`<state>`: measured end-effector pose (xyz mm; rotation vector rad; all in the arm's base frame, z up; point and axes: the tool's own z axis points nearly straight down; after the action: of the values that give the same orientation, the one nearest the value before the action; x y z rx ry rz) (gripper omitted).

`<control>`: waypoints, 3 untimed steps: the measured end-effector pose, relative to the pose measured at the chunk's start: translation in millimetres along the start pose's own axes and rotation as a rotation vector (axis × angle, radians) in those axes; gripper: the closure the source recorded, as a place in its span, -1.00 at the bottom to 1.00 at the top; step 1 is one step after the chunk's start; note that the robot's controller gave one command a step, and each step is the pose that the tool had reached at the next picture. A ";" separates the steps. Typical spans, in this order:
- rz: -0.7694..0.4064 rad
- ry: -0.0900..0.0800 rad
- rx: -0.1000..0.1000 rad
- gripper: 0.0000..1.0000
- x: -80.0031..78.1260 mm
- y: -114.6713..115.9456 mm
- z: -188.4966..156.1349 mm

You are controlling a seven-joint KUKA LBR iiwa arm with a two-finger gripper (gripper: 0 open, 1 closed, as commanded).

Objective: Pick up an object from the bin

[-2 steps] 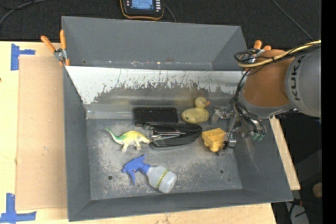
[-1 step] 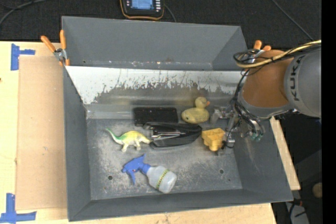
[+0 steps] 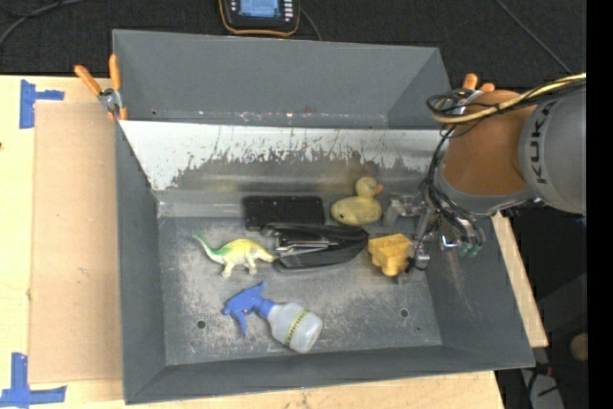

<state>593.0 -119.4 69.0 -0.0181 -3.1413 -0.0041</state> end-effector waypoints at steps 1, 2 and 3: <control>0.018 -0.003 -0.001 -1.00 0.7 0.9 0.1; 0.001 -0.001 0.000 1.00 -0.3 1.1 0.3; 0.001 -0.001 0.000 1.00 -0.3 1.1 0.3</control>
Offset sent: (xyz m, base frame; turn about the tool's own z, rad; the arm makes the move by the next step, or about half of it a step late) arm -0.0001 0.0001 0.0000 0.0000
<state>593.3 -118.2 68.8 -0.0190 -3.1420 -0.0045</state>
